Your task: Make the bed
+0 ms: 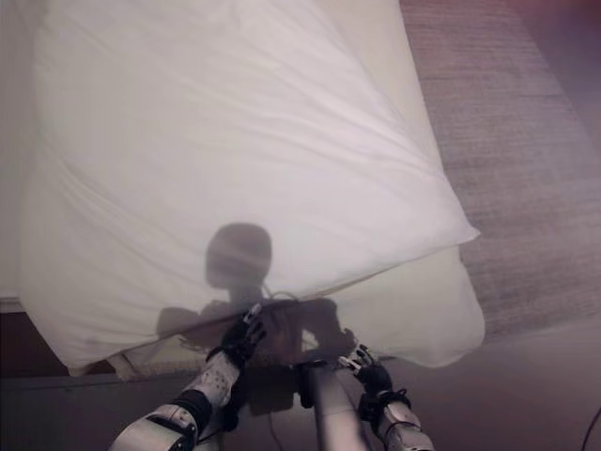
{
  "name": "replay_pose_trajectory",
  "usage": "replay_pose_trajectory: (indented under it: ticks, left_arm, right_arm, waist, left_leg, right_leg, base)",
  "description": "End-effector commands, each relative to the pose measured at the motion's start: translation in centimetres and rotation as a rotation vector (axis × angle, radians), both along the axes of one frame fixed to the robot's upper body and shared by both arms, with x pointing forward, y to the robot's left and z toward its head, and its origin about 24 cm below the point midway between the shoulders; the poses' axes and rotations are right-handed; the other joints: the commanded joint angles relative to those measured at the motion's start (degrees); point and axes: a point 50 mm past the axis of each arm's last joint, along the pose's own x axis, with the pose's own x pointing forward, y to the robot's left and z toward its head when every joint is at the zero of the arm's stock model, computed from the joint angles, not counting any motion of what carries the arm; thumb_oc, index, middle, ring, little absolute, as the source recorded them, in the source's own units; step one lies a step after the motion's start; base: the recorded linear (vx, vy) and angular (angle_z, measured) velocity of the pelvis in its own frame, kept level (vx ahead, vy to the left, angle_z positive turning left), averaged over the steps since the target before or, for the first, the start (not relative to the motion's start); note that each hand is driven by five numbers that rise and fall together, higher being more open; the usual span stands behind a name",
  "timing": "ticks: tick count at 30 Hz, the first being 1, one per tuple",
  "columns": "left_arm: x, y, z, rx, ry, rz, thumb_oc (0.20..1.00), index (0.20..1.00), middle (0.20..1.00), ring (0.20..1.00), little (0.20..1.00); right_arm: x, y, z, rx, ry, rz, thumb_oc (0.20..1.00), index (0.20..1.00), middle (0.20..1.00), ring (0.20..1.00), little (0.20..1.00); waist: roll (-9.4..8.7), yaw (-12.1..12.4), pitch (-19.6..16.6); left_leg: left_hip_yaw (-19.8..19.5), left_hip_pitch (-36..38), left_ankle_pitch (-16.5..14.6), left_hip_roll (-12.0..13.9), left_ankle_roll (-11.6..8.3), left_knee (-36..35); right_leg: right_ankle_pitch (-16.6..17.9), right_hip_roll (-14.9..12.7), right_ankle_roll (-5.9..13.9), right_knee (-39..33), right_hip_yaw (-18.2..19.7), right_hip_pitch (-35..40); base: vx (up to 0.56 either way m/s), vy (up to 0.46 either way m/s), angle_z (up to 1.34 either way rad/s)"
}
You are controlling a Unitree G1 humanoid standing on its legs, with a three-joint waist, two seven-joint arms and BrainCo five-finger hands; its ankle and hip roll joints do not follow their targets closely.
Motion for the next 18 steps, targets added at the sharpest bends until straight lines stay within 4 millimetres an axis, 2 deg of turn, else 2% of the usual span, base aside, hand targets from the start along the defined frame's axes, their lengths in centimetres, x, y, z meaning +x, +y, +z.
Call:
replay_pose_trajectory:
  ticks: [1,2,6,14,15,16,18]
  left_arm:
    - [1.3,-1.2,1.8,-0.068,-0.073,0.041,1.000,1.000,1.000,1.000,1.000]
    - [1.3,-1.2,1.8,-0.068,-0.073,0.042,1.000,1.000,1.000,1.000,1.000]
    - [3.2,-1.1,4.5,-0.122,-0.166,0.099,1.000,1.000,1.000,1.000,1.000]
    - [4.3,-1.6,6.5,-0.205,-0.247,0.141,1.000,1.000,1.000,1.000,1.000]
    - [4.3,-1.9,6.8,-0.220,-0.262,0.136,0.485,0.485,0.485,0.485,0.485]
    - [4.3,-2.0,6.9,-0.221,-0.266,0.136,0.200,0.200,0.200,0.200,0.200]
    - [4.3,-2.2,6.9,-0.230,-0.274,0.135,0.200,0.200,0.200,0.200,0.200]
  right_arm:
    - [0.0,-0.2,0.6,-0.007,-0.048,0.014,1.000,1.000,1.000,1.000,1.000]
    - [0.0,-0.2,0.6,-0.007,-0.048,0.014,1.000,1.000,1.000,1.000,1.000]
    - [-0.4,-0.4,0.4,-0.021,-0.042,0.024,1.000,1.000,1.000,1.000,1.000]
    - [-0.9,-0.4,0.2,-0.023,-0.034,0.016,1.000,1.000,1.000,1.000,1.000]
    - [-1.0,-0.5,0.1,-0.021,-0.031,0.006,1.000,1.000,1.000,1.000,1.000]
    - [-1.1,-0.5,0.1,-0.020,-0.028,0.003,1.000,1.000,1.000,1.000,1.000]
    - [-1.1,-0.4,0.0,-0.019,-0.029,-0.001,1.000,1.000,1.000,1.000,1.000]
  waist:
    - [-0.36,-2.06,-3.27]
    - [-0.34,-2.07,-3.29]
    - [-0.27,-2.80,-3.73]
    - [-0.05,-2.75,-4.12]
    - [0.00,-2.61,-4.07]
    - [0.08,-2.56,-4.01]
    - [0.17,-2.49,-3.87]
  left_leg:
    - [1.50,-3.77,-1.87,-0.82,0.95,2.97]
    - [1.49,-3.85,-1.87,-0.81,0.94,3.01]
    - [1.56,-4.42,-1.82,-0.60,0.66,3.27]
    - [1.58,-4.24,-1.77,-0.54,0.52,3.11]
    - [1.45,-4.22,-1.72,-0.63,0.50,3.06]
    - [1.37,-4.18,-1.70,-0.71,0.47,3.03]
    - [1.26,-4.08,-1.59,-0.79,0.42,2.90]
  right_leg:
    - [8.98,-0.85,4.14,-5.64,1.34,-1.13]
    - [8.99,-0.84,4.14,-5.63,1.34,-1.19]
    - [9.32,-0.60,4.11,-6.05,1.64,-1.65]
    - [9.66,-0.59,4.09,-6.19,1.74,-1.66]
    - [9.67,-0.68,4.07,-6.51,1.77,-1.46]
    - [9.73,-0.70,4.08,-6.61,1.77,-1.35]
    - [9.78,-0.64,4.06,-6.66,1.70,-1.28]
  base:
    - [0.00,0.004,-0.05]
    - [0.01,0.000,-0.12]
    - [0.00,0.001,-0.06]
    - [0.00,0.000,0.00]
    - [0.00,0.000,0.00]
    - [0.00,0.000,0.00]
    - [0.00,0.000,0.00]
